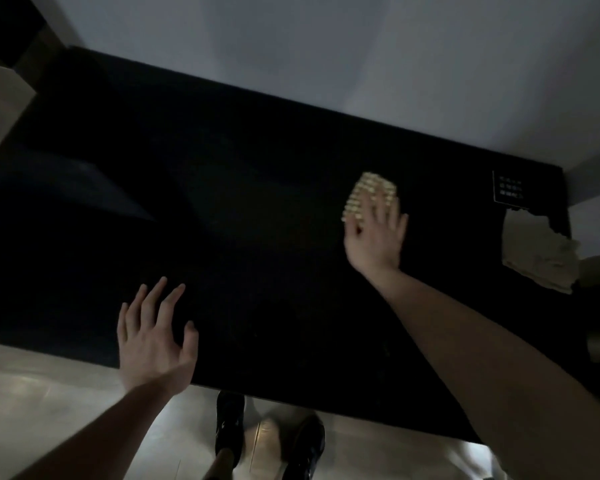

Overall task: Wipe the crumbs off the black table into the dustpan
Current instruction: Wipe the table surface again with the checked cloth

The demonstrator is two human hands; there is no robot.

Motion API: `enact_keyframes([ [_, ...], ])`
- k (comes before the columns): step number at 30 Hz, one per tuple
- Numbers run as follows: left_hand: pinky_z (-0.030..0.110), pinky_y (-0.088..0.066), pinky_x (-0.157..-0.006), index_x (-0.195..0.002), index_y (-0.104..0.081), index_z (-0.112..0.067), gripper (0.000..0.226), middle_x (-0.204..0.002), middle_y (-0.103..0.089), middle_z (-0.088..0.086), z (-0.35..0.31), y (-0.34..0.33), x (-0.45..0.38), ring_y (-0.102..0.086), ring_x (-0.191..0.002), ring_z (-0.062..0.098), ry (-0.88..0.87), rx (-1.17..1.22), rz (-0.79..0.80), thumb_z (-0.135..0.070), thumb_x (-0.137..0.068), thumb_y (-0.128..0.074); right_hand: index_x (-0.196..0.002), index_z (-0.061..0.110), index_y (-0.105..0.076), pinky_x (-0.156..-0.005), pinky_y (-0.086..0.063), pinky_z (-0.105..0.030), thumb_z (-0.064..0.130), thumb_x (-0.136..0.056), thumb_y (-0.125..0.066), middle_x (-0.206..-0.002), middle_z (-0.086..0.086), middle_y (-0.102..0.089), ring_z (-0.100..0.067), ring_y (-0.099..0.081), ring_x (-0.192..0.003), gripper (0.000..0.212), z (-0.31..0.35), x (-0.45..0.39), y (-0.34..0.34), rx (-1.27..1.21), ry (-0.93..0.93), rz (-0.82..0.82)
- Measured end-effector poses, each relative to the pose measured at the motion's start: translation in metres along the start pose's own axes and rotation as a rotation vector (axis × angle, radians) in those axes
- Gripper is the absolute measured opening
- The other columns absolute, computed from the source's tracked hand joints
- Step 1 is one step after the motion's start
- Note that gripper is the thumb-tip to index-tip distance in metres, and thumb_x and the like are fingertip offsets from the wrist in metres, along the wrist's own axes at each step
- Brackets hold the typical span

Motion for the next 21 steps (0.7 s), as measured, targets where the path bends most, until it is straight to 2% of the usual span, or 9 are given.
enact_keyframes([
  [5,0.050,-0.011,-0.126,-0.149,-0.040,-0.029,0.068,-0.162,-0.030,-0.002,-0.001,0.002,0.000,-0.013,-0.155,0.022,0.002,0.007,0.005,-0.046,-0.083,-0.042,-0.159,0.027,-0.036,-0.129,-0.011,-0.050,0.042,-0.098,-0.043,-0.171,0.000,-0.025,-0.028,-0.017,-0.159,0.064,0.129,0.062,-0.022,-0.124,0.432,0.054],
  [7,0.050,-0.011,-0.126,-0.149,-0.040,-0.029,0.068,-0.162,-0.030,-0.002,-0.002,0.002,-0.001,-0.013,-0.155,0.022,0.000,0.004,0.008,-0.045,-0.083,-0.043,-0.161,0.023,-0.032,-0.131,-0.010,-0.045,0.031,-0.100,-0.046,-0.172,0.001,-0.020,-0.024,-0.014,-0.159,0.063,0.163,0.087,-0.032,-0.172,0.614,0.140],
  [9,0.050,-0.010,-0.126,-0.149,-0.040,-0.029,0.068,-0.162,-0.030,-0.002,-0.002,0.003,0.000,-0.013,-0.156,0.021,0.002,0.001,0.010,-0.045,-0.083,-0.042,-0.162,0.019,-0.027,-0.131,-0.008,-0.039,0.016,-0.100,-0.050,-0.173,0.001,-0.016,-0.021,-0.012,-0.159,0.067,0.175,0.095,-0.037,-0.224,0.702,0.209],
  [11,0.050,-0.010,-0.126,-0.149,-0.040,-0.029,0.068,-0.163,-0.030,-0.002,-0.002,0.004,0.000,-0.012,-0.156,0.021,0.002,0.003,0.012,-0.046,-0.083,-0.041,-0.160,0.015,-0.034,-0.130,-0.011,-0.031,0.000,-0.094,-0.049,-0.170,-0.002,-0.025,-0.021,-0.020,-0.158,0.069,0.161,0.085,-0.031,-0.364,0.641,0.222],
  [13,0.050,-0.010,-0.126,-0.150,-0.040,-0.029,0.069,-0.163,-0.030,-0.002,-0.002,0.005,0.000,-0.012,-0.156,0.021,0.003,0.006,0.014,-0.046,-0.083,-0.040,-0.154,0.009,-0.046,-0.129,-0.016,-0.028,-0.008,-0.088,-0.044,-0.164,-0.008,-0.038,-0.023,-0.031,-0.155,0.068,0.122,0.059,-0.013,-0.498,0.531,0.076],
  [15,0.050,-0.010,-0.126,-0.149,-0.041,-0.027,0.069,-0.162,-0.031,-0.001,-0.004,0.005,0.000,-0.013,-0.156,0.022,0.007,0.017,0.010,-0.046,-0.083,-0.040,-0.152,0.005,-0.047,-0.129,-0.019,-0.035,-0.009,-0.087,-0.039,-0.162,-0.012,-0.041,-0.027,-0.034,-0.153,0.067,0.067,0.019,0.005,-0.486,0.447,-0.071],
  [17,0.051,-0.011,-0.126,-0.149,-0.042,-0.027,0.069,-0.162,-0.031,-0.001,-0.004,0.005,0.000,-0.013,-0.156,0.022,0.005,0.014,0.007,-0.045,-0.083,-0.040,-0.152,0.003,-0.046,-0.129,-0.021,-0.044,-0.003,-0.087,-0.034,-0.161,-0.016,-0.042,-0.034,-0.036,-0.151,0.067,0.003,-0.031,0.021,-0.336,0.319,-0.146],
  [19,0.051,-0.011,-0.125,-0.149,-0.042,-0.026,0.069,-0.162,-0.031,-0.002,-0.004,0.005,0.000,-0.013,-0.156,0.022,0.006,0.009,0.005,-0.045,-0.083,-0.040,-0.155,0.003,-0.041,-0.129,-0.017,-0.048,0.009,-0.086,-0.026,-0.163,-0.018,-0.038,-0.036,-0.032,-0.152,0.071,-0.062,-0.074,0.035,-0.172,0.098,-0.100],
  [21,0.051,-0.012,-0.125,-0.149,-0.043,-0.026,0.069,-0.162,-0.032,-0.002,-0.004,0.005,-0.001,-0.015,-0.155,0.022,0.014,0.013,-0.003,-0.045,-0.082,-0.041,-0.161,0.013,-0.031,-0.129,-0.009,-0.050,0.024,-0.096,-0.021,-0.170,-0.013,-0.023,-0.036,-0.017,-0.158,0.067,-0.108,-0.094,0.040,-0.094,-0.091,0.001],
])
Point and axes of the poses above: each hand's wrist, its own x-axis away from the middle knuckle, its own y-axis out of the back of the hand, z = x × y, the point moved 5 cm from there along -x, towards the middle knuckle
